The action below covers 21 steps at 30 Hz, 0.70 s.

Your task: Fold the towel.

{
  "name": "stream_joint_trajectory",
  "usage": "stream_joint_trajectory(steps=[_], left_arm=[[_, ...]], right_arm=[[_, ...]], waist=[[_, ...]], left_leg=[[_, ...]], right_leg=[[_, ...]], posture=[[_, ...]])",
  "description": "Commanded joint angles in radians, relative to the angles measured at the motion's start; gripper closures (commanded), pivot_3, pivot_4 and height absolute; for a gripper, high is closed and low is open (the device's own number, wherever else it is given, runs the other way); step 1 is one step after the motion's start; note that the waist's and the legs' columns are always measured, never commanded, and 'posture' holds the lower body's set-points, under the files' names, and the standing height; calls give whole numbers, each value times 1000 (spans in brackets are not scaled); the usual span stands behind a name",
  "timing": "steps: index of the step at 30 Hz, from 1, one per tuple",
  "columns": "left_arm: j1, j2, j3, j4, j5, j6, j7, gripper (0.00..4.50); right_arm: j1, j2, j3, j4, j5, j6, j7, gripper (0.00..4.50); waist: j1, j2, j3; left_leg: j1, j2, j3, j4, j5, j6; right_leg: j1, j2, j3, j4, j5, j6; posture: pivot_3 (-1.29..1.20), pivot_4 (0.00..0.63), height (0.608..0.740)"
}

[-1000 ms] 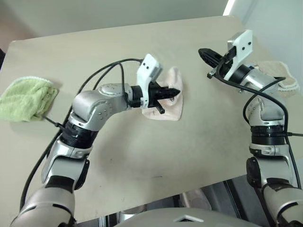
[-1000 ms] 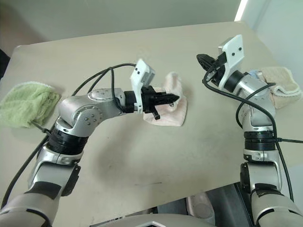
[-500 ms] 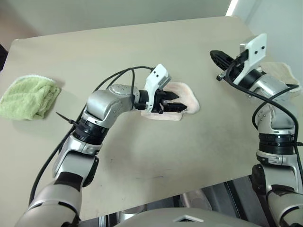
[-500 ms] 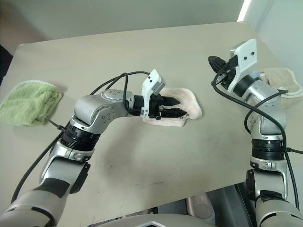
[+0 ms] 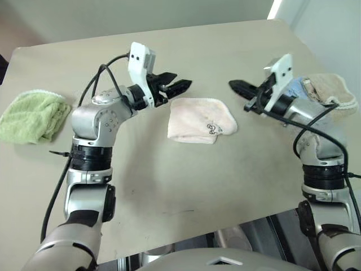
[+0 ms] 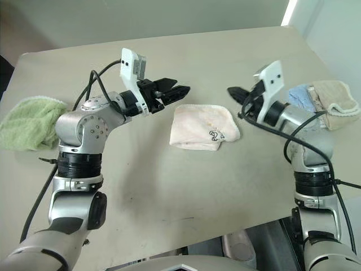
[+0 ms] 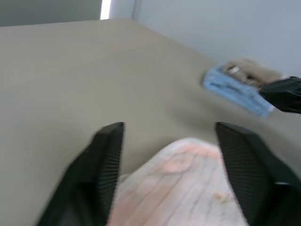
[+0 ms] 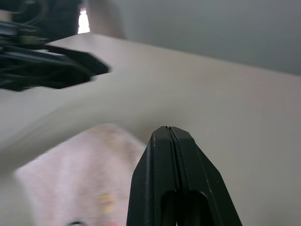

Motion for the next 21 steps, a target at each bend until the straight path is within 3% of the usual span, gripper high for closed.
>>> stream_joint_trajectory(steps=[1,6,11,15,21], left_arm=[[37,8,-48,-41,47,-54,-49,2743],[110,10,-89,-69,46,-38,-110,4480],[158,-5,-130,-69,52,-27,-158,4480],[188,-2,-216,-7,147,-60,-164,4480],[213,11,-271,46,239,-98,-169,4480]], right_arm=[[-3,26,15,-40,28,17,4,4500],[19,80,51,-5,24,29,-4,4500],[60,120,121,68,-26,3,-2,4500],[92,137,192,206,-103,-2,-19,4500],[109,156,186,315,-135,-40,-34,4500]], waist=[[3,0,0],[1,0,0],[3,0,0],[3,0,-1],[0,-1,-3]], left_leg=[[0,0,0,0,0,0],[0,0,0,0,0,1],[0,0,-1,1,0,1],[1,0,-1,2,-1,1],[6,0,-2,3,-1,2]], right_leg=[[0,0,0,0,0,0],[0,0,0,0,0,-1],[0,0,0,0,0,-1],[1,0,0,0,1,-2],[6,0,-1,2,2,-3]], posture=[[0,150,740],[0,150,740],[0,150,740],[0,150,740],[0,150,740]])
